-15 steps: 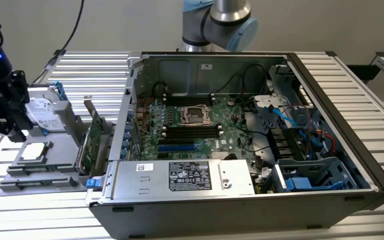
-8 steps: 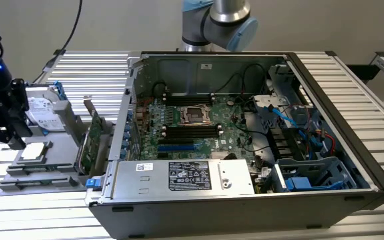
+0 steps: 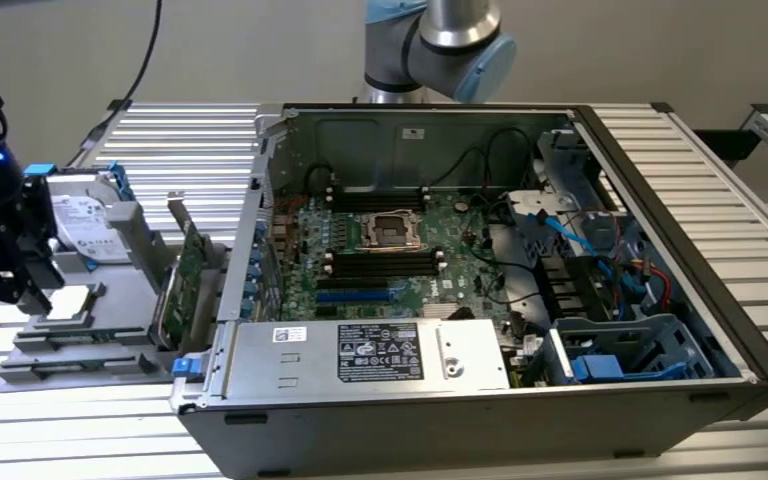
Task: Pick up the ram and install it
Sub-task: 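Pick up the ram and move it above insertion slot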
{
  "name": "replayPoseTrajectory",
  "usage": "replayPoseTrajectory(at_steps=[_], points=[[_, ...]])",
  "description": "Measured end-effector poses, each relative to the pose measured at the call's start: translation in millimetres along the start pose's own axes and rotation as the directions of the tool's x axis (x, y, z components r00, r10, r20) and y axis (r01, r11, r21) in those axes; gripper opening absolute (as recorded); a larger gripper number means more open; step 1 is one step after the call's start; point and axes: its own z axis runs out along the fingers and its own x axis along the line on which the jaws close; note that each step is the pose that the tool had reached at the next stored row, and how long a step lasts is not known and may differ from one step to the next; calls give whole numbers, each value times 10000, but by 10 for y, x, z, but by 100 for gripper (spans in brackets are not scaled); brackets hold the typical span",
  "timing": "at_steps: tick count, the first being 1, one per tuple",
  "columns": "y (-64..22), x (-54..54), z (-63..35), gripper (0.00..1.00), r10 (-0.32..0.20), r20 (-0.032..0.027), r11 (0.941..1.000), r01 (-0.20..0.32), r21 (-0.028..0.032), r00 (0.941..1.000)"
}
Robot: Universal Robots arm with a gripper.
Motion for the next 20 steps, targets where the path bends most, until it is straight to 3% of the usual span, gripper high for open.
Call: replayPoseTrajectory(at_steps=[20], points=[[34, 111, 373, 36, -203, 40, 9998, 203, 12, 9998]])
